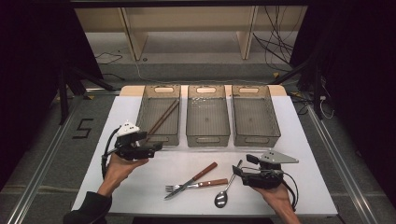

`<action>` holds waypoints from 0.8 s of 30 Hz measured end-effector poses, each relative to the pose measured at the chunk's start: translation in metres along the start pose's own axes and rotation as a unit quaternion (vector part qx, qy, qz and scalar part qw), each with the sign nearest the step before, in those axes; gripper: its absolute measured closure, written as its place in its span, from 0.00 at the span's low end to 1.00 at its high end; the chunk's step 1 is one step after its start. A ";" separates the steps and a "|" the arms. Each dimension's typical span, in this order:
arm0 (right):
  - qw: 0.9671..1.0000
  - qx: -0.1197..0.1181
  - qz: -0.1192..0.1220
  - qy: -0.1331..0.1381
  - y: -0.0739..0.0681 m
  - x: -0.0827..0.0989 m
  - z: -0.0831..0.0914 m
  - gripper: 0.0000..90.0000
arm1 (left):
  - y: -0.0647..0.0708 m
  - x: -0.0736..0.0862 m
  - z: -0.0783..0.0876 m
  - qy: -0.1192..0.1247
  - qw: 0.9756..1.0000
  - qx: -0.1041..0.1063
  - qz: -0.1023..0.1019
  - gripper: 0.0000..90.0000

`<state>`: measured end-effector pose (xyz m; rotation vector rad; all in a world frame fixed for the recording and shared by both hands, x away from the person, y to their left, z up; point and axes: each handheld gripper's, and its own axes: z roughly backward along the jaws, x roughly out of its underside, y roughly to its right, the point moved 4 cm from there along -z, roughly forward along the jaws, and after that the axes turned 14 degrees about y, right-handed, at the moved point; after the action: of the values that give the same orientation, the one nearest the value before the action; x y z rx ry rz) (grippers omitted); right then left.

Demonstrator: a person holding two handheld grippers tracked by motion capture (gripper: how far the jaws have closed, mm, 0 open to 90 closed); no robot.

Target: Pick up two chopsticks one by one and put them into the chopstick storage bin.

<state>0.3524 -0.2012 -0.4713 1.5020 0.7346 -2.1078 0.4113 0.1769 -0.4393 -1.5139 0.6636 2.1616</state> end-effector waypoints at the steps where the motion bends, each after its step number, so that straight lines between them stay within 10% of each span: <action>1: 1.000 0.001 0.001 -0.001 0.001 0.000 -0.001 0.33 | 0.002 0.005 0.002 0.000 1.000 0.005 -0.004 0.21; 24: 0.998 0.013 0.010 -0.066 0.019 0.005 -0.030 0.56 | 0.014 0.030 0.026 0.017 1.000 0.018 -0.017 0.20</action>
<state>0.3841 -0.1962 -0.4869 1.3625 0.6432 -2.1857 0.3744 0.1831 -0.4578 -1.5351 0.6790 2.0912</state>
